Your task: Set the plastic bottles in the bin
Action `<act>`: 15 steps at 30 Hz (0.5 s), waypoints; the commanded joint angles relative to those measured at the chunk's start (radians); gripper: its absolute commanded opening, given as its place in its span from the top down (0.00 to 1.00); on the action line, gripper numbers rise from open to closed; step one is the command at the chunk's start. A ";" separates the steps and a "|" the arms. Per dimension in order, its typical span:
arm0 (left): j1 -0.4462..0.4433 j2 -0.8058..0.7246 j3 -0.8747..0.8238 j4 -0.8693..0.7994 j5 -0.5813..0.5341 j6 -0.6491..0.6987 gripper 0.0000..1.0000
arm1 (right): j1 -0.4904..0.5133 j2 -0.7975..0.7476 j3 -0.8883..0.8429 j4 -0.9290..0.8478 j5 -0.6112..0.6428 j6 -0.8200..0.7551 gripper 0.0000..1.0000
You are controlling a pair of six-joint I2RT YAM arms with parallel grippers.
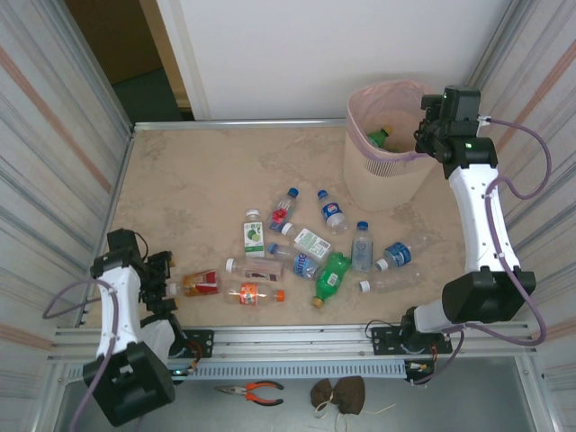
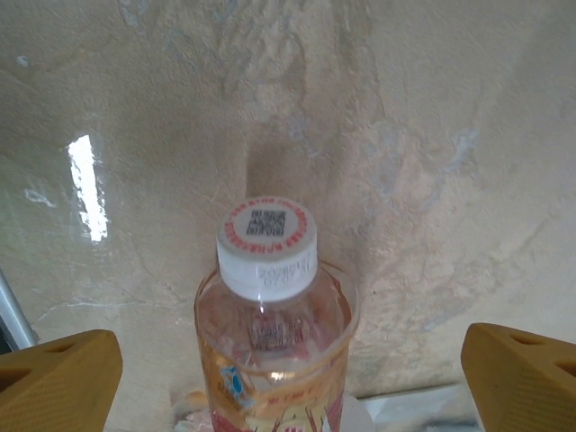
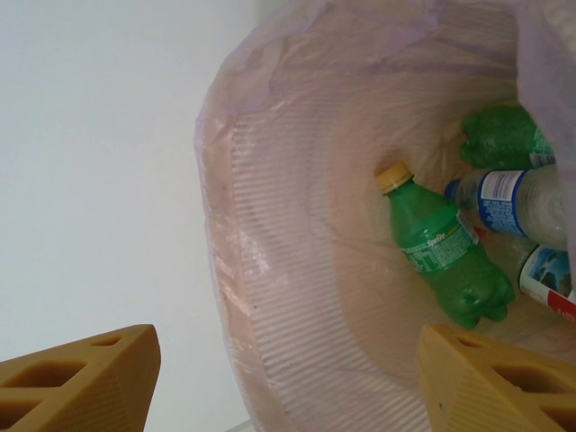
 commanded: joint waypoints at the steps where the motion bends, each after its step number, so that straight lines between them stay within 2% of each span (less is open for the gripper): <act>1: 0.020 0.070 0.009 0.031 0.012 0.063 0.06 | -0.011 -0.039 -0.019 0.005 0.030 -0.016 0.27; 11: 0.032 0.222 -0.015 0.174 0.030 0.083 0.27 | -0.030 -0.077 -0.061 0.005 0.032 -0.014 0.27; 15: 0.034 0.258 -0.027 0.204 0.029 0.087 0.30 | -0.040 -0.094 -0.078 0.005 0.034 -0.015 0.28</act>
